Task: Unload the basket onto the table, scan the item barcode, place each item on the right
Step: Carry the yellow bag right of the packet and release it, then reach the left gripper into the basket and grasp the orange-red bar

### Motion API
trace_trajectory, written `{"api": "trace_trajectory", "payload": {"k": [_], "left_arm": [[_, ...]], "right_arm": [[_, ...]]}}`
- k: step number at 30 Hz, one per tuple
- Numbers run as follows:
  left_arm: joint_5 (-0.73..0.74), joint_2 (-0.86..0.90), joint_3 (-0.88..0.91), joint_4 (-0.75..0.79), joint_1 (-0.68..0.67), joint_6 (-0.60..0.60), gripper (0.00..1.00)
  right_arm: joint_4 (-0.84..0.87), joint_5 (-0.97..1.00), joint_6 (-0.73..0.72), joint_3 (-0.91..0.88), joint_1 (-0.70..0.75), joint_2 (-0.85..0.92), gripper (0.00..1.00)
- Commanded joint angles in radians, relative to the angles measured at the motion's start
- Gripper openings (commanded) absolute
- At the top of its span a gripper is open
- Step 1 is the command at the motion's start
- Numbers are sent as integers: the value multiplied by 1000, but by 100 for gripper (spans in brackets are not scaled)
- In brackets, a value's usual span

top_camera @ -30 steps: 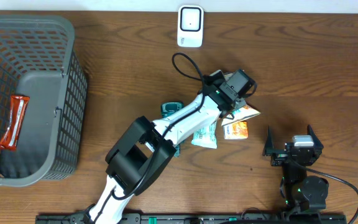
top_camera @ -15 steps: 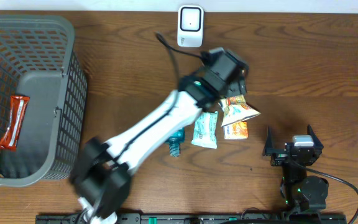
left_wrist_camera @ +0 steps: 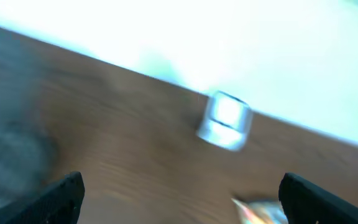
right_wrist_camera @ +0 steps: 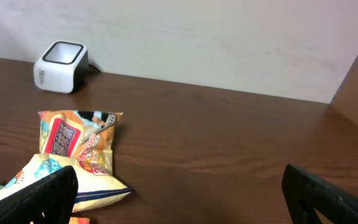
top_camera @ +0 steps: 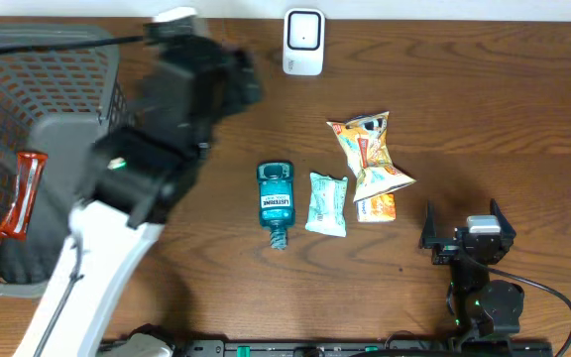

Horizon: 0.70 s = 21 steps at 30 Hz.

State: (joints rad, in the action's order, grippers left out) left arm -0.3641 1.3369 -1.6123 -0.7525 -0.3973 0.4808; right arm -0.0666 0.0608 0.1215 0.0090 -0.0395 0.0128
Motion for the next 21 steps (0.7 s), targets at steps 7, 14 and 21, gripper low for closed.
{"api": "trace_trajectory", "payload": {"k": [7,14,21], "left_arm": [[-182,-45,-11,-200,433,94,100],[-85,2,-2,-278,737,64,98],[137,150,72,-275,903,-185,98]], "right_arm": [[-1,8,10,-3,8,-2,99],[-1,8,10,-3,8,-2,99],[-1,8,10,-3,8,-2,99]]}}
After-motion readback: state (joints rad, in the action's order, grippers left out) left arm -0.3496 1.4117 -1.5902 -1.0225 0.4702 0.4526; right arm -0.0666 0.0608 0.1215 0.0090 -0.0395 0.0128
